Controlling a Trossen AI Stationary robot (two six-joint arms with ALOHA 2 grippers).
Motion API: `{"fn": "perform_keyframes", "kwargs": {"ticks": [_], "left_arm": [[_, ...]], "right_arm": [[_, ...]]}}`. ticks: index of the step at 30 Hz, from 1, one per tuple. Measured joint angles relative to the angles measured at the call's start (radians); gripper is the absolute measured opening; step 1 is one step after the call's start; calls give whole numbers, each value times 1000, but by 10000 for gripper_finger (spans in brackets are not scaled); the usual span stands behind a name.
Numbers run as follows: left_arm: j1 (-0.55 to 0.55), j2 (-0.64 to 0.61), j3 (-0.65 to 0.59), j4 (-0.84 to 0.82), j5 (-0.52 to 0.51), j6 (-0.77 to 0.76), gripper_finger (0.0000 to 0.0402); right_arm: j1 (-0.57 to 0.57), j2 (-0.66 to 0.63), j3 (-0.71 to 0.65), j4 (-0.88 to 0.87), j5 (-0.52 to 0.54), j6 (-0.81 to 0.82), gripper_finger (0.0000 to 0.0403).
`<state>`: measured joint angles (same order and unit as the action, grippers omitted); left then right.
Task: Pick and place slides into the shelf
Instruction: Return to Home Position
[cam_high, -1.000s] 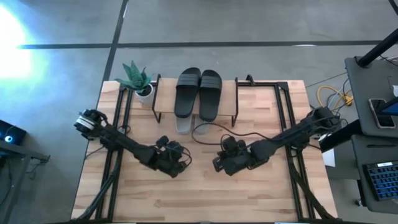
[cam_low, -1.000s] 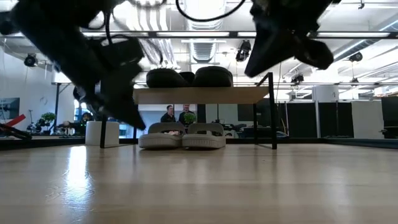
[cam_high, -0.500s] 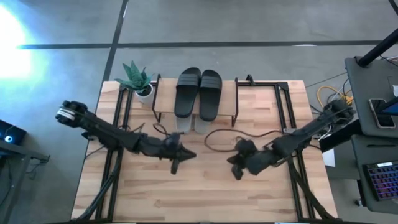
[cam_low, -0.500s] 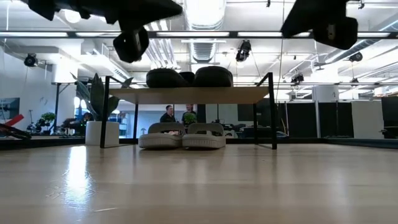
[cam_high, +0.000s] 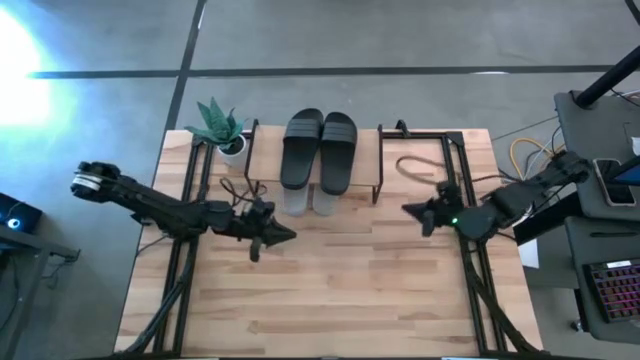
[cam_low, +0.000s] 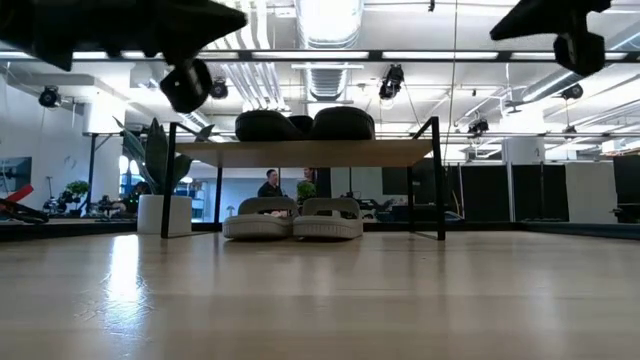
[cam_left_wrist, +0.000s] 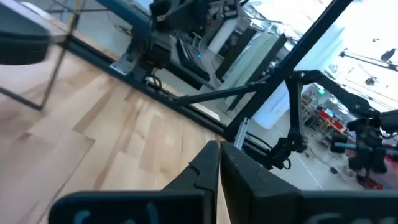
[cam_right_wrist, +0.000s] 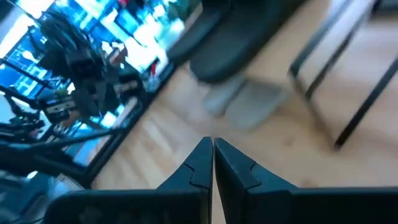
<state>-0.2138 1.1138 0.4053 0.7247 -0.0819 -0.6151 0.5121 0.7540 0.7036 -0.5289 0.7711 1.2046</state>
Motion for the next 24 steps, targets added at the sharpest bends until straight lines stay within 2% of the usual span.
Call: {"fn": "perform_keyframes", "kwargs": {"ticks": [6,11,16,19,24], "left_arm": [[44,-170,-89,-66,-68,-5,0],[106,-365,-158,-182,-94,-6,0],[155,-550,-201,-315,-89,-7,0],[163,-628,-214,-372,-92,-6,0],[169,-707,-217,-524,-125,-1,0]], "right_arm": [[-4,-127,1,-9,84,-229,9],[-7,-181,1,-19,118,-190,9],[-7,-175,-1,-19,107,-294,9],[-17,-193,-21,-20,152,-281,9],[-18,-263,-92,17,155,-284,9]]}}
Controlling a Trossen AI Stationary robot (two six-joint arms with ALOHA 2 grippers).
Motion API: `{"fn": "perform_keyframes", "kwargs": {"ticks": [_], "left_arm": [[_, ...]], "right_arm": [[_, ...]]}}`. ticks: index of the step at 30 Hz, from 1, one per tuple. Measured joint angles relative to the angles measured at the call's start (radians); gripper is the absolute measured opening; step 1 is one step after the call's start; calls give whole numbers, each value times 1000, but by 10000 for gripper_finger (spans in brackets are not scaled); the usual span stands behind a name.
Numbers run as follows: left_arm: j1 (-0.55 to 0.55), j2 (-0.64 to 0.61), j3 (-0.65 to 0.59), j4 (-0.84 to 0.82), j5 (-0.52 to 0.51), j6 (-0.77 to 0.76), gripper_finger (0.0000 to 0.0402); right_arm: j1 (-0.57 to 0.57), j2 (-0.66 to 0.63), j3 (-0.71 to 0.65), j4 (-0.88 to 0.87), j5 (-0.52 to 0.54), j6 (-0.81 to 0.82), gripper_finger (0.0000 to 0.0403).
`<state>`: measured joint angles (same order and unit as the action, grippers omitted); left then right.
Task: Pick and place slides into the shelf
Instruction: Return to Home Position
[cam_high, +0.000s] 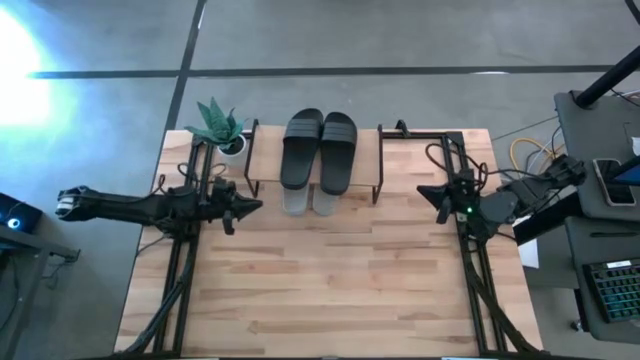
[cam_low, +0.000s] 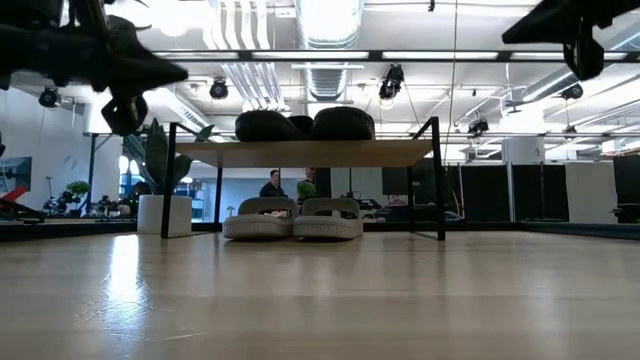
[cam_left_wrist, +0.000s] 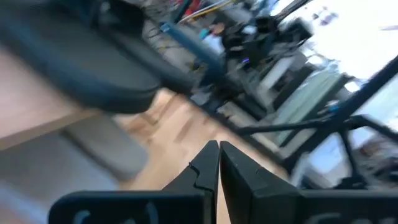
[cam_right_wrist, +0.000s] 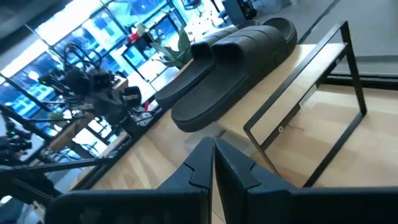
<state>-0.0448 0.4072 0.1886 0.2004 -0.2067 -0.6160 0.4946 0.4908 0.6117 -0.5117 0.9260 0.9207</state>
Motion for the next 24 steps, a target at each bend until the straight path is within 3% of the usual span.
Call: {"fn": "perform_keyframes", "kwargs": {"ticks": [6,15,20,24], "left_arm": [[0,-92,-1,-197,-38,27,0],[0,-267,-1,-233,-11,133,0],[0,-339,-2,-304,-16,122,0],[0,-367,-2,-332,-44,97,0]], "right_arm": [[0,-105,-147,203,-33,-110,9],[0,-351,-387,685,-224,-519,9],[-6,-493,-424,713,-244,-631,9],[-11,-438,-426,739,-284,-593,9]]}}
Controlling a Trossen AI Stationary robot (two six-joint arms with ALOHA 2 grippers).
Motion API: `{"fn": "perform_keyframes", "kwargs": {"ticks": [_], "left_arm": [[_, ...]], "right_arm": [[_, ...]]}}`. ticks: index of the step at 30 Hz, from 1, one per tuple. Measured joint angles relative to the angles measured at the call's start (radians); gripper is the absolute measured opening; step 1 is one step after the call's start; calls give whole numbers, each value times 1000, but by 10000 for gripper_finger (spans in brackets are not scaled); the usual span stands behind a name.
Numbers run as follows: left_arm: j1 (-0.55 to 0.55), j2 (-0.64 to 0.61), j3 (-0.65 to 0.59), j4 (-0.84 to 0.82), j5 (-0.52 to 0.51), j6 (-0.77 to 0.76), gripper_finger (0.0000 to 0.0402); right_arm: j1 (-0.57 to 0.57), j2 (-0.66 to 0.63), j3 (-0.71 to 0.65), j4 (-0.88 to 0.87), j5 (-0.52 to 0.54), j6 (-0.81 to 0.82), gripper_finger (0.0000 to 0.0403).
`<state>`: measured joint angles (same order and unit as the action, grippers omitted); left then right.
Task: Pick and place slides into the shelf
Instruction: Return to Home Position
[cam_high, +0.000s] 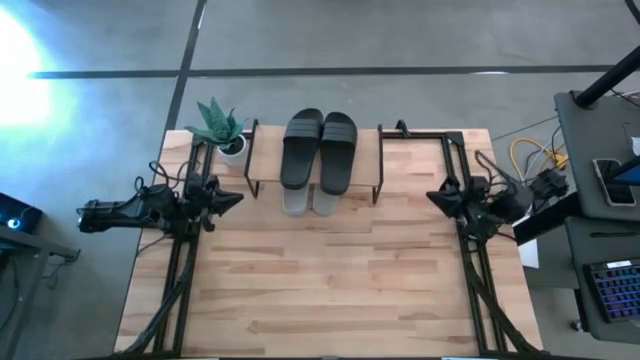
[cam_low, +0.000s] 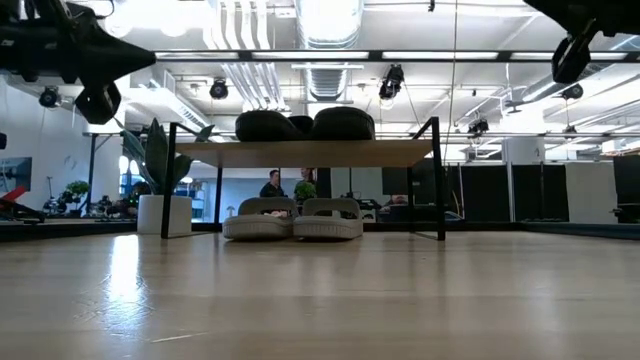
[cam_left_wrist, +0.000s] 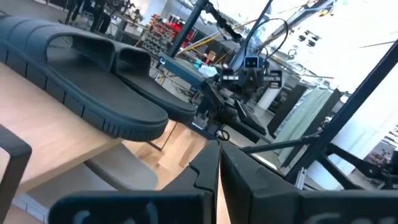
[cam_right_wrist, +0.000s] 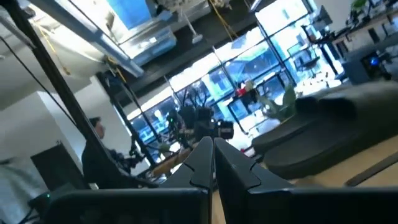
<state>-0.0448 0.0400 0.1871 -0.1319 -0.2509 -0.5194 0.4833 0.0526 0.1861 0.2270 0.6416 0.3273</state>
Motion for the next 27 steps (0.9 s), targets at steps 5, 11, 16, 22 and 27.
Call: {"fn": "perform_keyframes", "kwargs": {"ticks": [5,11,16,22,27], "left_arm": [[0,-8,0,-13,-10,-6,0],[0,12,-1,-17,-20,-6,0],[0,21,-1,-14,-22,-25,0],[0,16,-1,-9,-23,-25,0],[0,8,-1,-10,-31,-22,0]], "right_arm": [[-26,202,-17,235,11,28,9],[-201,426,-7,405,-275,143,9],[-409,544,71,405,-457,157,9],[-577,519,206,78,-625,160,9],[-564,491,265,-142,-614,234,9]]}}
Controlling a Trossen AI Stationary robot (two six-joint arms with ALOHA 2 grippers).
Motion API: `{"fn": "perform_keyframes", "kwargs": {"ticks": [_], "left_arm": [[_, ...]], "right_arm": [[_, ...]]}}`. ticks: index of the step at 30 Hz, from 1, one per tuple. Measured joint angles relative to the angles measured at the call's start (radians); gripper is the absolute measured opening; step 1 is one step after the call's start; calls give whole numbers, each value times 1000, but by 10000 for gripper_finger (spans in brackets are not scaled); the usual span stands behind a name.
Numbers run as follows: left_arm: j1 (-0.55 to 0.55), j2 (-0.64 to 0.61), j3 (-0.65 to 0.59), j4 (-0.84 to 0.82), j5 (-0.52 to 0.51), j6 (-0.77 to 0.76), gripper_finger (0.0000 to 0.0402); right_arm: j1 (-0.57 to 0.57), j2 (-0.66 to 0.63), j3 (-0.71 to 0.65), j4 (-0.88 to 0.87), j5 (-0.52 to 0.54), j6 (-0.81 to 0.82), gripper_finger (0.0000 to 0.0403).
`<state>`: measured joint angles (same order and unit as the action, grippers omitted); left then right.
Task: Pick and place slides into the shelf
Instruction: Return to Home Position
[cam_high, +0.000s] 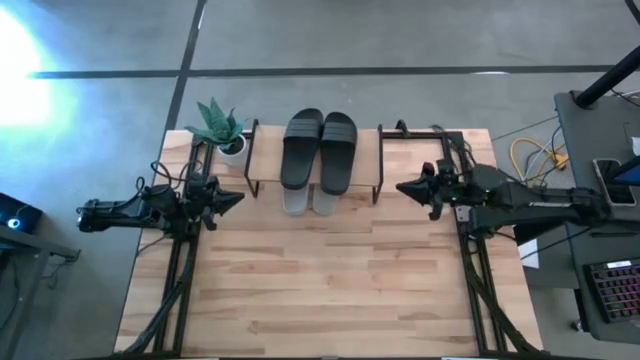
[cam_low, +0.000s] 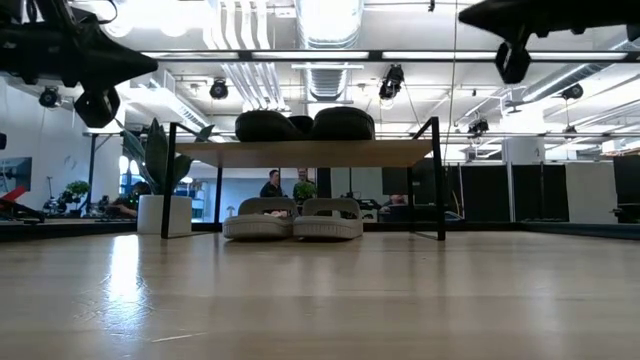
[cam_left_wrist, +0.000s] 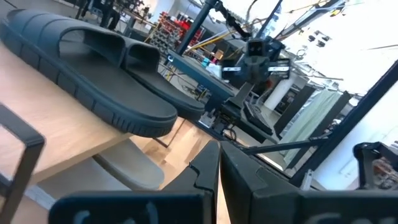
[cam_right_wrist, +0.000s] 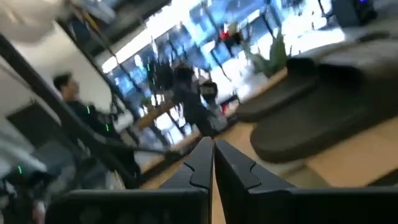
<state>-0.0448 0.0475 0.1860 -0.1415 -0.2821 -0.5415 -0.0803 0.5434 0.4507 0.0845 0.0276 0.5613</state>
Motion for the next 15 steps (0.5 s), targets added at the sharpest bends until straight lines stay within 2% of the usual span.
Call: {"fn": "perform_keyframes", "kwargs": {"ticks": [6,11,15], "left_arm": [[0,-8,0,-4,-18,31,0],[0,-15,0,-2,-18,32,0],[0,-15,0,-3,-18,32,0]], "right_arm": [[61,-114,-86,21,172,33,9],[114,-207,-195,196,164,-48,9],[111,-289,-265,172,193,-56,9]]}}
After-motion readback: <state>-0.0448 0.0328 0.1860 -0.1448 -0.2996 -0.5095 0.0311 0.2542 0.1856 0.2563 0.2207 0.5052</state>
